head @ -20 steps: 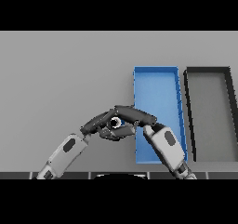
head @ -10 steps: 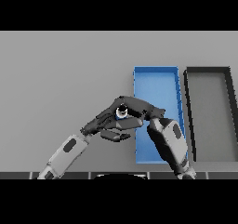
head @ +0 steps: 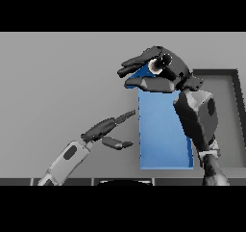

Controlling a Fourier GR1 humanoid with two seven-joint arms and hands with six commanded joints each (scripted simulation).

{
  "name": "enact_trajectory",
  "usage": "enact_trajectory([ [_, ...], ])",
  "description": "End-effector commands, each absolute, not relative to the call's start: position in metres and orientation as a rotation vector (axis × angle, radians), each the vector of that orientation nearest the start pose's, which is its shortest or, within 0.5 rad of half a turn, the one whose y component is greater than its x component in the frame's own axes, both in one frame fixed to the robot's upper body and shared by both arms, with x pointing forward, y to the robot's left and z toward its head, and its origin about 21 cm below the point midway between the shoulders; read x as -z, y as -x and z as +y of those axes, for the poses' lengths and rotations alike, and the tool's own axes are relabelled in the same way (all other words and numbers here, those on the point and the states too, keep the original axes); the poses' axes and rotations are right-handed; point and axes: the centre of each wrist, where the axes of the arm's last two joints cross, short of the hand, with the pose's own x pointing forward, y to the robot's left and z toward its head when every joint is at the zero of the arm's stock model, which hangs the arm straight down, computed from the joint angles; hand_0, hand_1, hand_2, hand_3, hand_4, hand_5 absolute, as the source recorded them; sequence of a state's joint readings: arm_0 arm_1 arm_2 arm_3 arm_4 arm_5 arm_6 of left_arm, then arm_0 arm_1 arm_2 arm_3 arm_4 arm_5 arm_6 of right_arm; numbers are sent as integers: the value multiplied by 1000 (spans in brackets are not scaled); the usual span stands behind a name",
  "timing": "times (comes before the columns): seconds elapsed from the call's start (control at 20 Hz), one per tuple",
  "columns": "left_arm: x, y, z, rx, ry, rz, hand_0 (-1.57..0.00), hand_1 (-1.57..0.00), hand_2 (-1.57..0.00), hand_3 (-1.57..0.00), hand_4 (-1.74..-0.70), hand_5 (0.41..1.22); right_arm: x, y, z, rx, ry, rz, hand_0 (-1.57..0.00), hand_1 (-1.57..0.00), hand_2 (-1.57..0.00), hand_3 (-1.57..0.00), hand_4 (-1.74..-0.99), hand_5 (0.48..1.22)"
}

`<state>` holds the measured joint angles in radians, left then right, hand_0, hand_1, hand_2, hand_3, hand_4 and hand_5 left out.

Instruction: Pick up the blue pipe and place it into the blue bin.

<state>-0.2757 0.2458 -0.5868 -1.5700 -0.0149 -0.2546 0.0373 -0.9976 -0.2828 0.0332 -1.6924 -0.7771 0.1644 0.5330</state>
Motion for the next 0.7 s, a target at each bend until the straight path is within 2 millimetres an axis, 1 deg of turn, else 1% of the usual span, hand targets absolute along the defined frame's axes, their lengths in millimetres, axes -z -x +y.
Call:
enact_trajectory([
  [0.0, -43, -260, 126, 1010, 439, -1535, 1, 1, 1, 1, -906, 492, -330, -325, -151, -629, -807, -1886, -1571, -1571, -1571, -1571, -1732, 1117],
  [0.05, -43, -259, 128, 1007, 447, -1538, 1, 1, 1, 1, -907, 491, -333, -336, -160, -569, -736, -1886, -1571, -1571, -1571, -1571, -1734, 1127],
  [0.1, -42, -257, 123, 1003, 445, -1530, 1, 1, 1, 1, -907, 491, -333, -343, -169, -525, -694, -1866, -1571, -1571, -1571, -1571, -1735, 1131],
  [0.2, -43, -263, 128, 986, 439, -1531, 1, 1, 1, 1, -911, 487, -317, -362, -190, -474, -557, -1818, -1571, -1571, -1571, -1571, -1737, 1135],
  [0.25, -41, -260, 126, 985, 442, -1521, 1, 1, 1, 1, -910, 487, -305, -370, -200, -411, -522, -1783, -1571, -1571, -1571, -1571, -1738, 1129],
  [0.3, -39, -259, 127, 983, 442, -1523, 1, 1, 1, 1, -906, 489, -295, -372, -208, -387, -498, -1741, -1571, -1571, -1571, -1571, -1739, 1124],
  [0.35, -38, -259, 127, 984, 435, -1513, 1, 1, 1, 1, -902, 489, -281, -376, -217, -342, -470, -1711, -1571, -1571, -1571, -1571, -1739, 1120],
  [0.45, -42, -263, 128, 988, 429, -1527, 1, 1, 1, 1, -893, 487, -251, -382, -231, -301, -415, -1619, -1571, -1571, -1571, -1571, -1740, 1121],
  [0.55, -42, -263, 129, 981, 432, -1511, 1, 1, 1, 1, -893, 478, -229, -376, -237, -270, -362, -1542, -1571, -1571, -1571, -1571, -1740, 1121],
  [0.6, -41, -263, 128, 986, 425, -1500, 1, 1, 1, 1, -890, 474, -219, -375, -235, -251, -344, -1499, -1571, -1571, -1571, -1571, -1740, 1120],
  [0.65, -43, -262, 127, 982, 435, -1510, 1, 1, 1, 1, -888, 473, -204, -372, -240, -220, -331, -1458, -1571, -1571, -1571, -1571, -1741, 1120],
])
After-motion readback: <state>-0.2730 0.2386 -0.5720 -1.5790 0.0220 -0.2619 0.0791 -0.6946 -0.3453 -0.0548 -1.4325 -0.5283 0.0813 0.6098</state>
